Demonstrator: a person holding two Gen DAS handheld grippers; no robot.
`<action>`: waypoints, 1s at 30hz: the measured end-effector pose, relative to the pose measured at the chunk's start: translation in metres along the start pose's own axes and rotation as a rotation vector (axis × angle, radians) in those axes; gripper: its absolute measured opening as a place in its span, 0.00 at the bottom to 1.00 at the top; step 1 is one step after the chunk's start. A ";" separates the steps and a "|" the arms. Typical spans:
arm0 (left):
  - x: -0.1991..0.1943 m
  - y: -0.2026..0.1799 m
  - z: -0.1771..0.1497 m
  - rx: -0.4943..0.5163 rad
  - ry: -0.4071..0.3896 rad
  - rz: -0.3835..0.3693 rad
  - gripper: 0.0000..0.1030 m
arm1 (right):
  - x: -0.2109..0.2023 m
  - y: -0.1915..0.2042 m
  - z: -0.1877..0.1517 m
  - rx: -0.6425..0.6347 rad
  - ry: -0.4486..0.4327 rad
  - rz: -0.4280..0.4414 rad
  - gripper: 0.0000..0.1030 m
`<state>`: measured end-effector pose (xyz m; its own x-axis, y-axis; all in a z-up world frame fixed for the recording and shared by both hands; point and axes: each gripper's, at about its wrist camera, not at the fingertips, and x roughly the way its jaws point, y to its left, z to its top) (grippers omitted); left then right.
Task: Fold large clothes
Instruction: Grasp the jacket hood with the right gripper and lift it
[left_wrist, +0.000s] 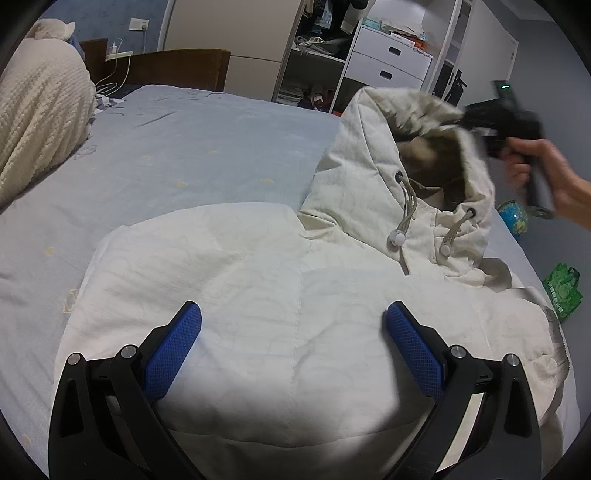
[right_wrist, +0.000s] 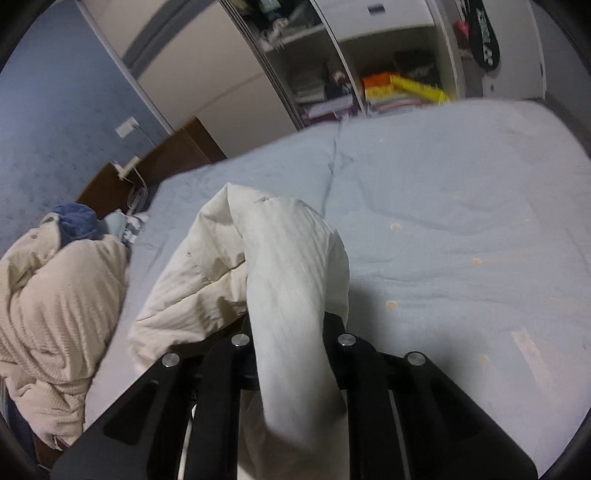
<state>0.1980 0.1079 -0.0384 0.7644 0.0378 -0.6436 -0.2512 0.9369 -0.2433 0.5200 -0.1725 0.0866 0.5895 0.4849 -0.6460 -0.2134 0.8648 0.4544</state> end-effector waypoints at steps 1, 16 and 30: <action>-0.002 0.001 0.000 -0.006 -0.004 -0.004 0.93 | -0.014 0.005 -0.005 -0.003 -0.009 0.008 0.10; -0.088 0.021 -0.031 -0.116 0.022 -0.020 0.93 | -0.181 0.066 -0.174 -0.119 -0.156 0.044 0.08; -0.165 0.016 -0.063 -0.132 0.105 -0.073 0.93 | -0.203 0.093 -0.326 -0.276 -0.170 -0.039 0.08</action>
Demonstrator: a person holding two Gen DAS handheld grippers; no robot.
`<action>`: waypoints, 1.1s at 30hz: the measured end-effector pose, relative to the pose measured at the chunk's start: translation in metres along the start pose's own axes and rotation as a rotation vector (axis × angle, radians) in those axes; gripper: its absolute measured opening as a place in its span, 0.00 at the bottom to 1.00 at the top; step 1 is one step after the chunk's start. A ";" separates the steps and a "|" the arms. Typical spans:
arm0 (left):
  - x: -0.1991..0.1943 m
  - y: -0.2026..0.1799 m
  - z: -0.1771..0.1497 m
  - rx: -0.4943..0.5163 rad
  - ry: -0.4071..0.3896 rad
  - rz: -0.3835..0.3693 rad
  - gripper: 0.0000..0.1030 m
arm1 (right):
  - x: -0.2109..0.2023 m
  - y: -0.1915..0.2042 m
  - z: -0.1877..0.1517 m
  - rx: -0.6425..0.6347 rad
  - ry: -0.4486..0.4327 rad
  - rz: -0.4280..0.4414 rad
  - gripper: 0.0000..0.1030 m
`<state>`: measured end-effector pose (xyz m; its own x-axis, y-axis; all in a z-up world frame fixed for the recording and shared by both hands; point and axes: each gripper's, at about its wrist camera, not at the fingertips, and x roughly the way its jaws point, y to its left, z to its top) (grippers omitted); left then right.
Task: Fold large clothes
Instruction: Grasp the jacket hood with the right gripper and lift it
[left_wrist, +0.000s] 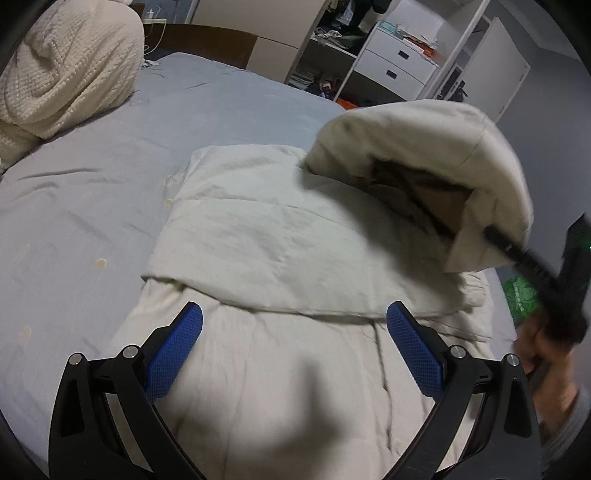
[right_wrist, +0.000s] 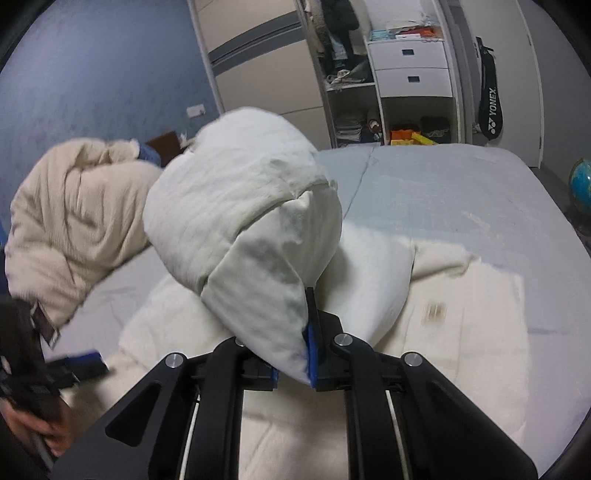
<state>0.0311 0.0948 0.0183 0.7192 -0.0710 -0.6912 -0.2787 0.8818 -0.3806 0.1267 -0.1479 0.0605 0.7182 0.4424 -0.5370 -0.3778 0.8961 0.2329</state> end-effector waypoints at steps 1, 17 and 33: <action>-0.002 -0.002 -0.002 -0.001 0.001 -0.011 0.93 | 0.000 0.004 -0.007 -0.012 0.004 -0.007 0.08; 0.054 -0.094 0.069 -0.057 0.192 -0.285 0.88 | 0.012 0.023 -0.056 -0.153 0.036 -0.088 0.09; 0.064 -0.069 0.043 -0.207 0.154 -0.475 0.19 | -0.026 0.020 -0.065 -0.092 0.044 -0.078 0.29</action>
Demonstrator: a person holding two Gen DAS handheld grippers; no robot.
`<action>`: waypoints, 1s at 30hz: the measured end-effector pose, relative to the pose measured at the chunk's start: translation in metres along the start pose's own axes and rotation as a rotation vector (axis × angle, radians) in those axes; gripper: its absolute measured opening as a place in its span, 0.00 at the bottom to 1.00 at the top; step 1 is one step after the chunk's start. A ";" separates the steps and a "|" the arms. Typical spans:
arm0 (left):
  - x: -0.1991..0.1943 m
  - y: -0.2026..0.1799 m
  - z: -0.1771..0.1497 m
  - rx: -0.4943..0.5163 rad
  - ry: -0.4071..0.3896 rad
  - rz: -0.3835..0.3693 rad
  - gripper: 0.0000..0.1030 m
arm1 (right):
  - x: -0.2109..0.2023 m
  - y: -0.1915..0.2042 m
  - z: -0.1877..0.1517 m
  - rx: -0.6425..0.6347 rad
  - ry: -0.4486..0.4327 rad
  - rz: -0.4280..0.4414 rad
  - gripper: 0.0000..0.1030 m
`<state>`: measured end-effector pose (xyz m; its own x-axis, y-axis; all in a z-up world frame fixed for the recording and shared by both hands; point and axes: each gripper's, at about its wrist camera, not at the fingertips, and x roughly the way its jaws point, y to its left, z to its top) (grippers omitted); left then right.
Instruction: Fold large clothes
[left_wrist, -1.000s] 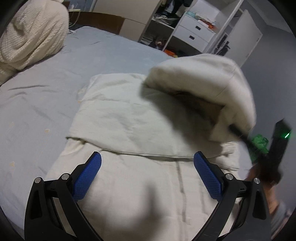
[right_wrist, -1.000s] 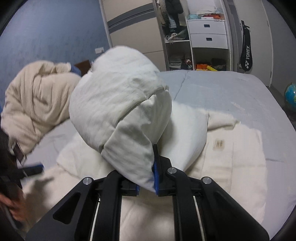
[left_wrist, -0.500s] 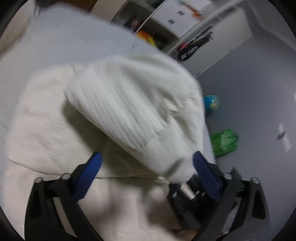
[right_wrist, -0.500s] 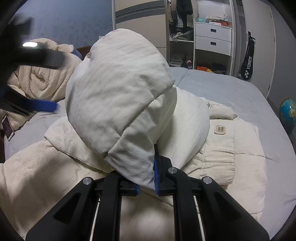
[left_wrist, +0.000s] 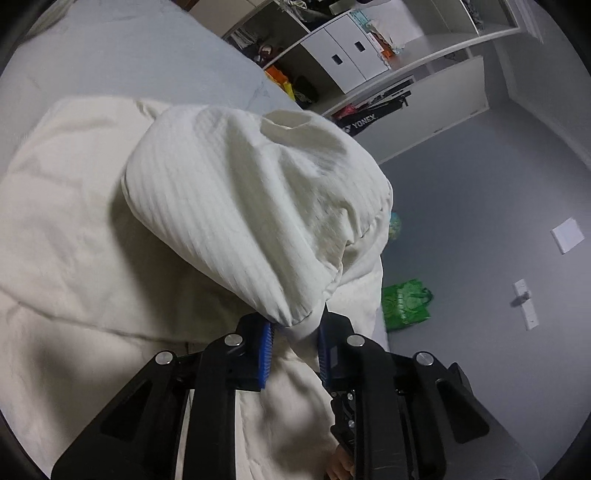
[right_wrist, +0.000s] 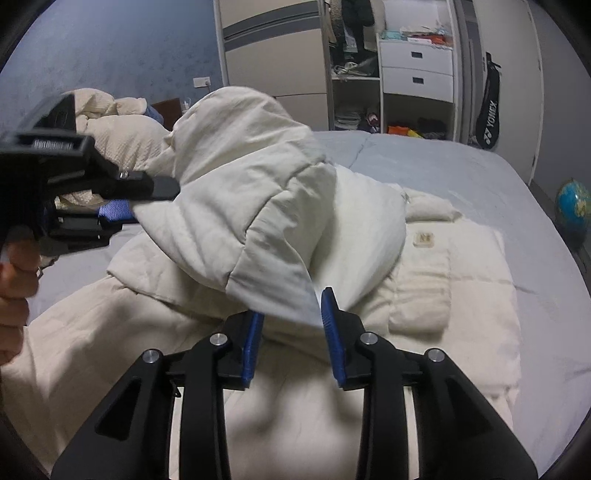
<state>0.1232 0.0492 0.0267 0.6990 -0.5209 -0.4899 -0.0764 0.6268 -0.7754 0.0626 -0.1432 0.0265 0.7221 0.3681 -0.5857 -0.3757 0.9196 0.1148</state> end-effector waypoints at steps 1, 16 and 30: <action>0.001 0.002 -0.002 -0.009 0.001 -0.003 0.19 | -0.004 -0.002 -0.004 0.019 0.008 0.003 0.34; 0.041 0.067 -0.039 -0.080 0.118 0.100 0.19 | 0.009 -0.061 -0.018 0.529 0.082 0.166 0.48; 0.009 0.014 -0.010 0.101 0.061 0.203 0.36 | 0.032 -0.076 -0.002 0.720 -0.029 0.374 0.04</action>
<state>0.1212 0.0479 0.0076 0.6318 -0.4104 -0.6576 -0.1372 0.7758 -0.6159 0.1124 -0.2016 -0.0026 0.6414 0.6626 -0.3867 -0.1360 0.5943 0.7927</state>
